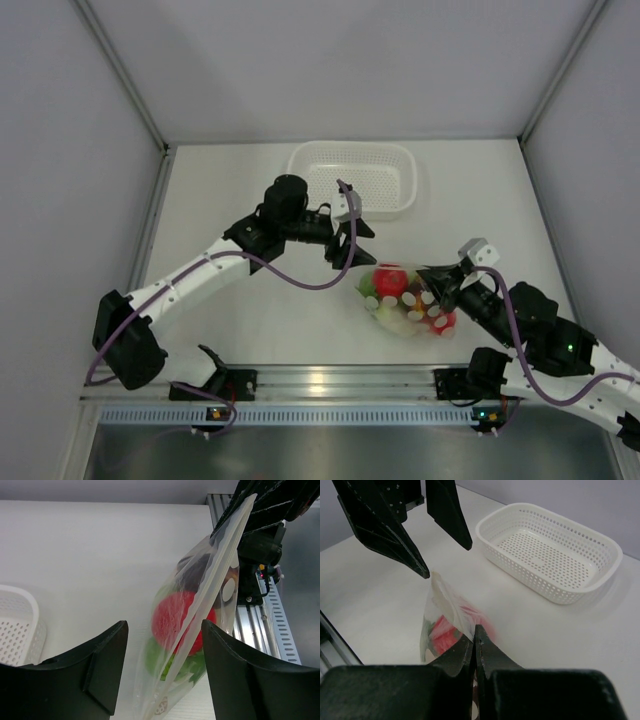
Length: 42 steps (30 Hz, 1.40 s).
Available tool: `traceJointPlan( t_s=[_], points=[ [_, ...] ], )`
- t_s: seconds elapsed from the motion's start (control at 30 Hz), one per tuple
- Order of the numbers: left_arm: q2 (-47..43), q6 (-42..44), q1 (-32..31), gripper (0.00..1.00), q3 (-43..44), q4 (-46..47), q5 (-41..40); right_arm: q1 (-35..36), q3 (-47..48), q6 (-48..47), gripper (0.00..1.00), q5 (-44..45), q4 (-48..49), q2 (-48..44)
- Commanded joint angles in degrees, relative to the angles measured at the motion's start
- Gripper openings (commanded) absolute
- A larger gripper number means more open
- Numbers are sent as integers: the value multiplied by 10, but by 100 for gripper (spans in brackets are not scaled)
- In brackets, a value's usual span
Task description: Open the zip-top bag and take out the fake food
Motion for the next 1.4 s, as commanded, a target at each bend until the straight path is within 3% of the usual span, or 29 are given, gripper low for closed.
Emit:
traceJointPlan(
  t_s=[0.0,0.27,0.9,1.37],
  points=[
    [-8,-3,1,65,-8,33,-1,-6,18,5,0,7,41,-1],
    [12,-1,1,52,-1,34,5,-6,15,5,0,-5,45,-8],
    [5,2,1,56,-10,33,11,-6,17,11,0,25,53,23],
    [28,1,1,43,-18,33,34,-5,18,11,0,0,72,3]
  ],
)
